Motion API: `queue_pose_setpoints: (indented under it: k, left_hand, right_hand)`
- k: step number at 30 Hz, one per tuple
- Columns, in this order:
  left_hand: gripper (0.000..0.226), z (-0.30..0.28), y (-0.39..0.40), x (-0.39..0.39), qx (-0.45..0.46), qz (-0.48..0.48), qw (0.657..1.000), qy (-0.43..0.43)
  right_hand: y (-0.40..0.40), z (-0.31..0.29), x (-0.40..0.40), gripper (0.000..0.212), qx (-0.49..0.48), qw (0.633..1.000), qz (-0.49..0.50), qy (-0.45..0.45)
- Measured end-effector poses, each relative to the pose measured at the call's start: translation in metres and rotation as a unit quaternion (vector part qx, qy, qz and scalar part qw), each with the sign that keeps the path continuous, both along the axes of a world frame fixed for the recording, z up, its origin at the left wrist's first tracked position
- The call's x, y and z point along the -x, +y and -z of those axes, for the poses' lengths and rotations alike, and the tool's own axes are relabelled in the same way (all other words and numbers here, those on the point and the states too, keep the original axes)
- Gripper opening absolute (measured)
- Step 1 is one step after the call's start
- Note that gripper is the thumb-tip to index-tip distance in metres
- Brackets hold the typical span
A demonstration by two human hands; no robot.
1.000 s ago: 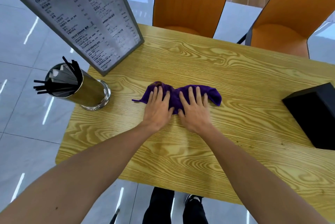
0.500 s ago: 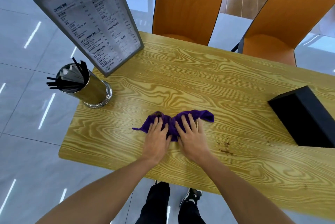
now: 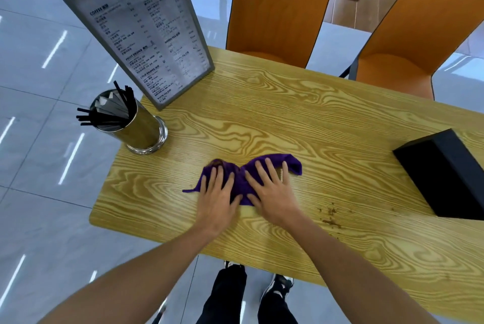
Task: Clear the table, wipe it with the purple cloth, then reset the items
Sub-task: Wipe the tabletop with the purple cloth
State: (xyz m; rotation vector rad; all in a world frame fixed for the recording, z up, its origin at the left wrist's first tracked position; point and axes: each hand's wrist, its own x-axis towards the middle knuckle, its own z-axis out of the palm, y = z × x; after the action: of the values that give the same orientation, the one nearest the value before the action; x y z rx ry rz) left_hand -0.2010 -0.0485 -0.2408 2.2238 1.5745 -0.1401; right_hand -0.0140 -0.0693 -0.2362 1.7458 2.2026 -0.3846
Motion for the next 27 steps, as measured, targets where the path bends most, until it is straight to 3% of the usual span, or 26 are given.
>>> queue_pose_setpoints:
  k: [6,11,14,17,27]
  left_hand:
    - [0.084,0.0,0.058,0.001,0.026,-0.031,0.999,-0.008]
    - [0.091,-0.003,0.089,-0.012,0.039,-0.073,0.995,-0.061]
    - [0.079,-0.004,0.092,-0.025,0.034,-0.094,0.992,-0.08]
    - [0.061,-0.003,0.084,-0.031,0.025,-0.064,0.996,-0.064]
    - [0.053,0.0,-0.042,-0.016,-0.017,0.018,0.999,-0.037]
  right_hand:
    - [0.052,-0.001,-0.008,0.078,-0.008,0.998,0.067,0.016]
    - [0.078,-0.002,-0.017,0.07,0.017,0.993,0.111,0.031]
    - [0.077,-0.002,-0.024,0.065,0.006,0.989,0.133,0.061]
    - [0.06,0.003,-0.026,0.061,-0.02,0.987,0.138,0.083]
    - [-0.078,0.006,0.011,0.055,-0.049,0.983,0.156,0.082]
